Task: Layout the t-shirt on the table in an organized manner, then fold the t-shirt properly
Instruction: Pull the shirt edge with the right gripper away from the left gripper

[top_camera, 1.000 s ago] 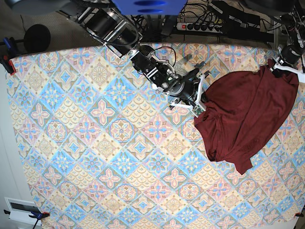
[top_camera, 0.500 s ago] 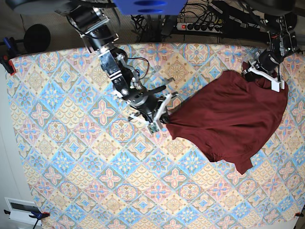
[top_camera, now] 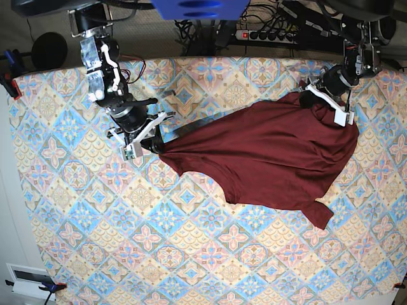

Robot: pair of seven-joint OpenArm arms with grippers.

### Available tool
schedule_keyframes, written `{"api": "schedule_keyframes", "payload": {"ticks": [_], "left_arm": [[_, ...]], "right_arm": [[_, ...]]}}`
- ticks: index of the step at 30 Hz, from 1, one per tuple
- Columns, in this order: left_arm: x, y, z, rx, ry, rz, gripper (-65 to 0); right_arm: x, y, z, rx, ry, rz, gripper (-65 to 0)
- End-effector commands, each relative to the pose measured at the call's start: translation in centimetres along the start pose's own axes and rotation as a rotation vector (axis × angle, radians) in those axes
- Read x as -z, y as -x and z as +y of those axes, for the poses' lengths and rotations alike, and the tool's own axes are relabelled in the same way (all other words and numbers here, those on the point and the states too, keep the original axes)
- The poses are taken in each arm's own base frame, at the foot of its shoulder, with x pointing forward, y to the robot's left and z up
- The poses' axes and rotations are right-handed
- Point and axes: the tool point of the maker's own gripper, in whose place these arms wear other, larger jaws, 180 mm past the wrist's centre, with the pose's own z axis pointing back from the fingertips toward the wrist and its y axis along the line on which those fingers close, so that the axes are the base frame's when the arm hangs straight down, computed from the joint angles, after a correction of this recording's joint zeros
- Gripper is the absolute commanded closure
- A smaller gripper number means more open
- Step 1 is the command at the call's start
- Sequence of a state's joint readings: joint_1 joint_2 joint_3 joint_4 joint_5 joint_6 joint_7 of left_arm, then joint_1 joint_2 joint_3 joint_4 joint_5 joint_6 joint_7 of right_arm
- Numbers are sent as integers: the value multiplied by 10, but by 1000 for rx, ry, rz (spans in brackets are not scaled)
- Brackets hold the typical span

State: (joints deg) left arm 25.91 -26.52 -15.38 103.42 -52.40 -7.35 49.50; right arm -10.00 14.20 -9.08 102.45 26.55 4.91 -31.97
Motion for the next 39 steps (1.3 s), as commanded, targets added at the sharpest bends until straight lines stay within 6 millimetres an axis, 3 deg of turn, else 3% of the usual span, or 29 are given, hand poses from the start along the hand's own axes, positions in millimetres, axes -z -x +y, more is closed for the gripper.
{"api": "schedule_keyframes", "payload": {"ticks": [1, 7, 10, 18, 21, 24, 26, 31, 35, 39], "left_arm": [[-3, -8, -5, 25, 13, -23, 0], [-1, 14, -9, 57, 27, 56, 0], [1, 29, -13, 88, 40, 114, 0], [3, 40, -19, 116, 57, 161, 0], [1, 49, -17, 110, 54, 180, 0], [-1, 55, -16, 105, 51, 193, 0], [-2, 59, -15, 102, 48, 202, 0], [-3, 62, -14, 97, 46, 208, 0], [-3, 62, -14, 95, 48, 208, 0], [-3, 63, -15, 92, 49, 206, 0]], "right_arm": [[-7, -12, -11, 2, 28, -41, 0], [-20, 15, -42, 21, 119, 104, 0], [-25, 14, -49, -28, 157, 129, -1], [-29, -3, -41, -90, 159, 91, -179], [-20, 5, -19, -110, 98, 115, -202], [-1, -20, 1, -163, 38, 70, -202], [13, -25, 11, -189, 6, 73, -202], [45, -19, 12, -206, -16, 108, -202], [68, -11, 25, -201, -46, 152, -204], [80, -3, 30, -233, -62, 192, -204]]}}
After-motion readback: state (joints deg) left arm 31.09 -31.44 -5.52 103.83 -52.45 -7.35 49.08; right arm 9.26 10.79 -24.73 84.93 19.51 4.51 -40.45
